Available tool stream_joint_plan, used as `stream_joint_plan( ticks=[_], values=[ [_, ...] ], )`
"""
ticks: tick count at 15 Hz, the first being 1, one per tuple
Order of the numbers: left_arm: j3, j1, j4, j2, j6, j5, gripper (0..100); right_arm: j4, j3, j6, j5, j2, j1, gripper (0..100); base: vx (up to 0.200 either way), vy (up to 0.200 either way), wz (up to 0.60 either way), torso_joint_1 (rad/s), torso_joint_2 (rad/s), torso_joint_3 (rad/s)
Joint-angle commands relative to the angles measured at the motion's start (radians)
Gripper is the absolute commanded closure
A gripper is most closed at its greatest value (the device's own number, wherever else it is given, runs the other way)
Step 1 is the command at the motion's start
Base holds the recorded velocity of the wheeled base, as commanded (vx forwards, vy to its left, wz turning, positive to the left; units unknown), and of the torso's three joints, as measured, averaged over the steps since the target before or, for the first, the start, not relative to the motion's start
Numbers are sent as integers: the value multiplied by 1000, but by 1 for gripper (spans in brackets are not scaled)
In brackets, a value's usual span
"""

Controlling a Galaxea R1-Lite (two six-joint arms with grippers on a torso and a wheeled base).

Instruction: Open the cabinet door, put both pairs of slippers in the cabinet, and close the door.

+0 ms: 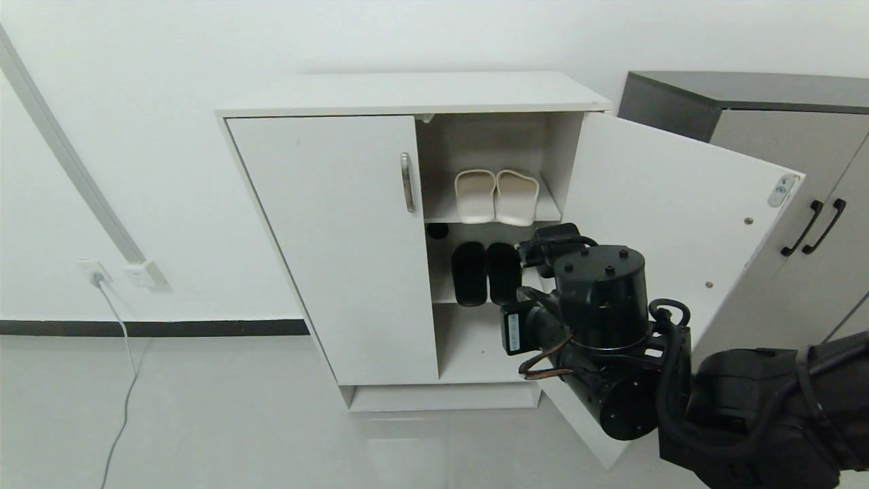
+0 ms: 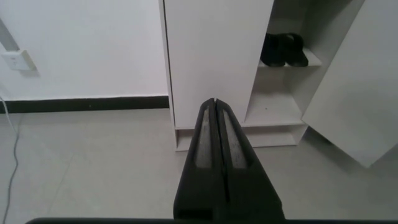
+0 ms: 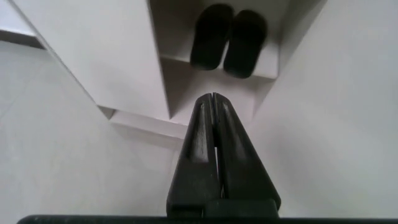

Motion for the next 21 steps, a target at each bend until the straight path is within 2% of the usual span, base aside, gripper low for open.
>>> stream_joint_plan(
  ticks=[1, 10, 21],
  values=[
    [0, 0, 0, 0, -1, 0, 100, 0, 2, -1, -1, 2, 1, 100, 0, 0, 0, 100, -461, -364],
    [0, 0, 0, 0, -1, 0, 100, -2, 3, -1, 22, 0, -16, 100, 0, 0, 0, 137, -468, -340],
    [0, 0, 0, 0, -1, 0, 100, -2, 5, -3, 26, -1, -29, 100, 0, 0, 0, 210, -525, -319]
  ],
)
